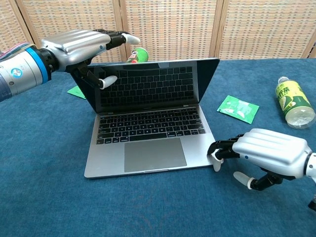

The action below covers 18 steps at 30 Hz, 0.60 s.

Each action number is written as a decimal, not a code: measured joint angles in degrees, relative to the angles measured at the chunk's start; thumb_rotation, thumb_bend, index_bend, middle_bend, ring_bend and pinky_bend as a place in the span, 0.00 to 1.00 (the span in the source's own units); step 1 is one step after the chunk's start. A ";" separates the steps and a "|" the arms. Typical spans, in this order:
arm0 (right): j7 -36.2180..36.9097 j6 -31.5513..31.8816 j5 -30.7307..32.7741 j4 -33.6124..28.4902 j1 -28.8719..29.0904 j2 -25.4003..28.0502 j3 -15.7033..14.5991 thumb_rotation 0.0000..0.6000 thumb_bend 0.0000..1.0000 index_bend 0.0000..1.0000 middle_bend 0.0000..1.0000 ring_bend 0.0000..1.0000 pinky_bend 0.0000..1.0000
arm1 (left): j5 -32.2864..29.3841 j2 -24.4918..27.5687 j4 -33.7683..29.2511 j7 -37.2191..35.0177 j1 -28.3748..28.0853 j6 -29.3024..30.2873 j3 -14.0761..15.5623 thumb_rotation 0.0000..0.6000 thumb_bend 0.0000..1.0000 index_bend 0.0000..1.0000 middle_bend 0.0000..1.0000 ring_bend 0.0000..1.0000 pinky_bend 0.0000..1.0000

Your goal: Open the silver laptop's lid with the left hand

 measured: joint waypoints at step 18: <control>-4.47 -1.19 1.65 -2.86 0.66 0.95 0.15 1.00 0.72 0.41 0.42 0.31 0.35 | -5.95 0.87 6.86 -1.33 -1.99 -1.89 -2.95 1.00 0.44 0.00 0.00 0.00 0.00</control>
